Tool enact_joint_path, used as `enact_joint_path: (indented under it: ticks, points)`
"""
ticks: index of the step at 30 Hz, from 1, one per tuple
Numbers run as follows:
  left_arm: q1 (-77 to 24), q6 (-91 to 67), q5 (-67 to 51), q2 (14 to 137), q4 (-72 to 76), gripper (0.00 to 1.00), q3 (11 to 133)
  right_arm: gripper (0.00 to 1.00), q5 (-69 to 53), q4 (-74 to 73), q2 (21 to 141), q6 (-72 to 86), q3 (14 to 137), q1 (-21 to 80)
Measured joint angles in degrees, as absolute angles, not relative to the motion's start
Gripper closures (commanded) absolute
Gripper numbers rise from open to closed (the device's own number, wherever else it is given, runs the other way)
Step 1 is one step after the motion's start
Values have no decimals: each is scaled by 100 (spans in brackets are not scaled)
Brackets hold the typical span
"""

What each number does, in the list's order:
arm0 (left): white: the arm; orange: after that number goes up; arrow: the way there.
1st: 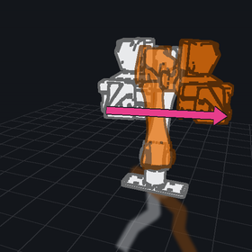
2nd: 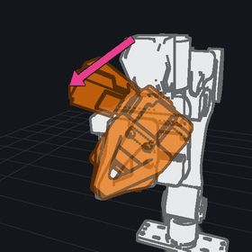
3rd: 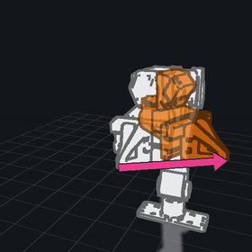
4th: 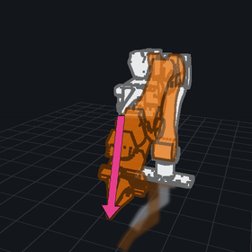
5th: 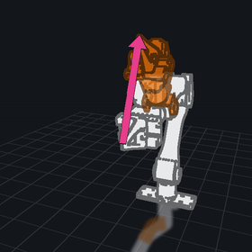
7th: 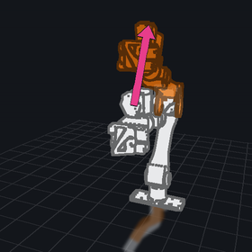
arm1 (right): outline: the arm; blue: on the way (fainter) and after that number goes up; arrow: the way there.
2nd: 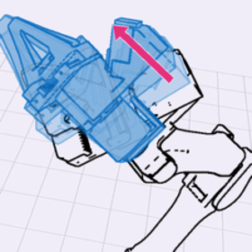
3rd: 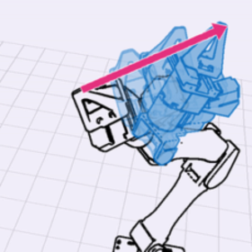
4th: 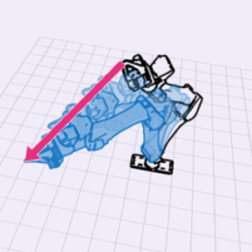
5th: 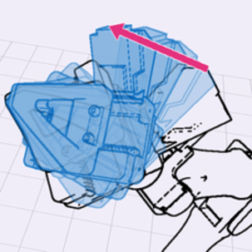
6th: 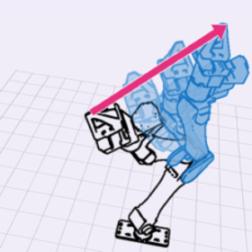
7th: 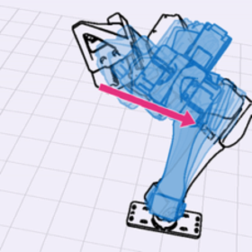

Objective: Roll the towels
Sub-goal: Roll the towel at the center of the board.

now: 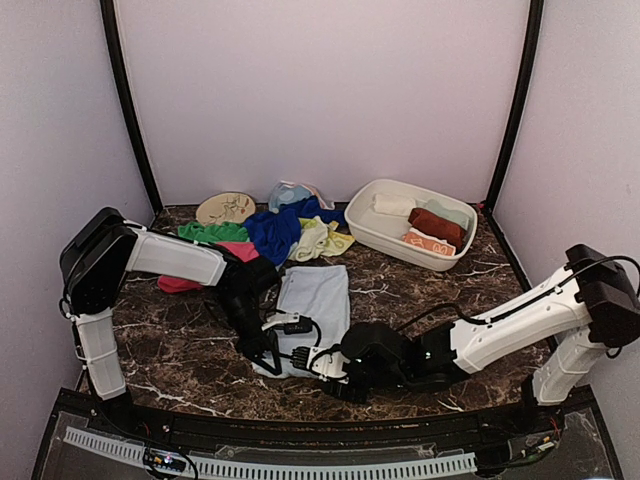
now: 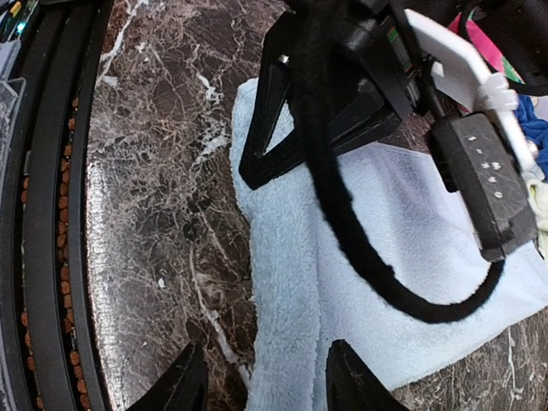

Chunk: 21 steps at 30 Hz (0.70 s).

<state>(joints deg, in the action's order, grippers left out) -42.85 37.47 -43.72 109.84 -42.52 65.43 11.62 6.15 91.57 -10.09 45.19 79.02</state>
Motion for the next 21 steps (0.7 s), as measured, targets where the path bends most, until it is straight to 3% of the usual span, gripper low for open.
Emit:
enact_joint_path:
  ticks: [7, 21]
  points:
    - [-4246, 3789, -4394, 11019, -4405, 100, 6563, 55, 1192, 829, 9789, -1282, 4694, 7902]
    - [-4160, 3879, -4453, 11192, -4536, 100, 6652, 55, 987, 1194, 9848, -1306, 4681, 7852]
